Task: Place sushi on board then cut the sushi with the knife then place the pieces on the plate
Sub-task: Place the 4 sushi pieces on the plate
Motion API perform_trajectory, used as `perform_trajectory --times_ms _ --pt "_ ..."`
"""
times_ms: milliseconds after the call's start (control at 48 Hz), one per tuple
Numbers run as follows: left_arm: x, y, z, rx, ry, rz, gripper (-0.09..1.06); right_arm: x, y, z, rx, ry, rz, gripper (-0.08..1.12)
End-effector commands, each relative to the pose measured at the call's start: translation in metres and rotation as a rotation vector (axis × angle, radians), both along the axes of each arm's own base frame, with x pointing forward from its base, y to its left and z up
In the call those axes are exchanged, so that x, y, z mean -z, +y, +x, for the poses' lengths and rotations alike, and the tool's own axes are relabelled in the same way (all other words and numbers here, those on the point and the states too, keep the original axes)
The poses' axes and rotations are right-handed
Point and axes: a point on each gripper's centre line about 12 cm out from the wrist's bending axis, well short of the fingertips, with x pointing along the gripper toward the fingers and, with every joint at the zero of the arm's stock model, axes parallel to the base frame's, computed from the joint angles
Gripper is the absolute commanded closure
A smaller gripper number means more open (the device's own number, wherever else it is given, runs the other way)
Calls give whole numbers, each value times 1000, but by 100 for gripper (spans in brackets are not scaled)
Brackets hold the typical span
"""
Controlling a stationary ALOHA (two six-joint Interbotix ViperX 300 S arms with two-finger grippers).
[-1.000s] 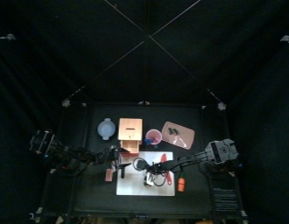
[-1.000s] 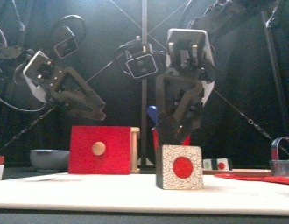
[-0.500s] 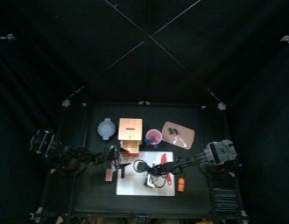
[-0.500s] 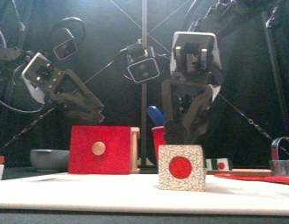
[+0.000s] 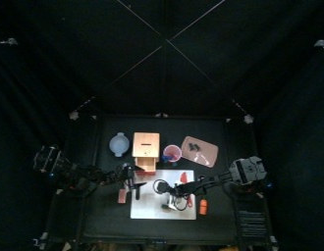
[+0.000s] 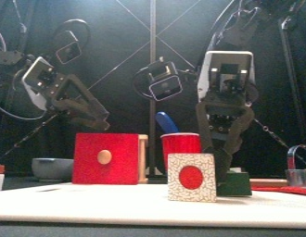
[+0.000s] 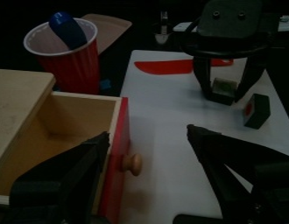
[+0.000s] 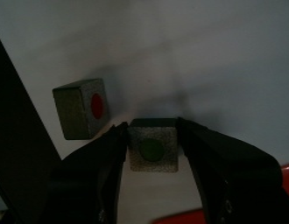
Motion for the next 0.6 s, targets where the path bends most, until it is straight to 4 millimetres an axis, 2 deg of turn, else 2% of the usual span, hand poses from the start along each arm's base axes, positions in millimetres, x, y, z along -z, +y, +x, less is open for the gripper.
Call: perform_trajectory --times_ms 21,167,292,438,521,604 --pt "-4 0 3 -3 -18 0 -5 -15 -2 -4 2 -18 2 29" --pt "-4 0 3 -3 -18 0 -5 -31 -12 -13 20 -49 5 41" --pt "-4 1 3 -3 -16 1 -5 -54 -31 -21 42 -93 -15 44" --pt "-3 1 2 -4 -13 -1 -5 -81 -85 -54 138 -100 -84 44" --pt "-2 1 1 -2 -5 -2 -5 -82 -123 -85 237 -91 -124 44" --pt "-1 1 1 -9 5 -10 -5 -75 -156 -119 365 -77 -135 44"
